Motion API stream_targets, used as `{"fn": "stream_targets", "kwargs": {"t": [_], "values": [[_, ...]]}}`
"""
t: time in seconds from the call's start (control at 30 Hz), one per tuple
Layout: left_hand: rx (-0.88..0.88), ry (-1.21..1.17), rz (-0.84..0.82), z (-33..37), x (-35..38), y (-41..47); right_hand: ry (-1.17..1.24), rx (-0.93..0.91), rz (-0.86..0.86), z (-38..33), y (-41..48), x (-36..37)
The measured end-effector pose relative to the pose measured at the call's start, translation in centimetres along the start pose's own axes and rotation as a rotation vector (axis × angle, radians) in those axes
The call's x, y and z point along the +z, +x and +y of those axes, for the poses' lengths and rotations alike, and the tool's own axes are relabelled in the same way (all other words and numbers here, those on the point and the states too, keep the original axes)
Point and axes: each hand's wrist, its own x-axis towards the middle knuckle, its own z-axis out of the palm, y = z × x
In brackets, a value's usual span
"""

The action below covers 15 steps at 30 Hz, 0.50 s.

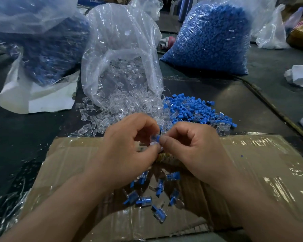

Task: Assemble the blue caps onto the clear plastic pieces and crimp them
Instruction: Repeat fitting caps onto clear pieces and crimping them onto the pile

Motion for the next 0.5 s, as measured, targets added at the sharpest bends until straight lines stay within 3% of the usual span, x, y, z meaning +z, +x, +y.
{"fn": "stream_targets", "kwargs": {"t": [0.17, 0.33, 0.5], "values": [[-0.23, -0.299, 0.015, 0.4, -0.3, 0.3, 0.128, 0.026, -0.012, 0.2, 0.2, -0.3], [-0.434, -0.497, 0.003, 0.5, -1.0, 0.7, 0.111, -0.161, 0.018, 0.5, 0.3, 0.1], [-0.503, -0.629, -0.027, 0.2, -1.3, 0.8, 0.064, -0.25, 0.009, 1.1, 0.5, 0.2]]}}
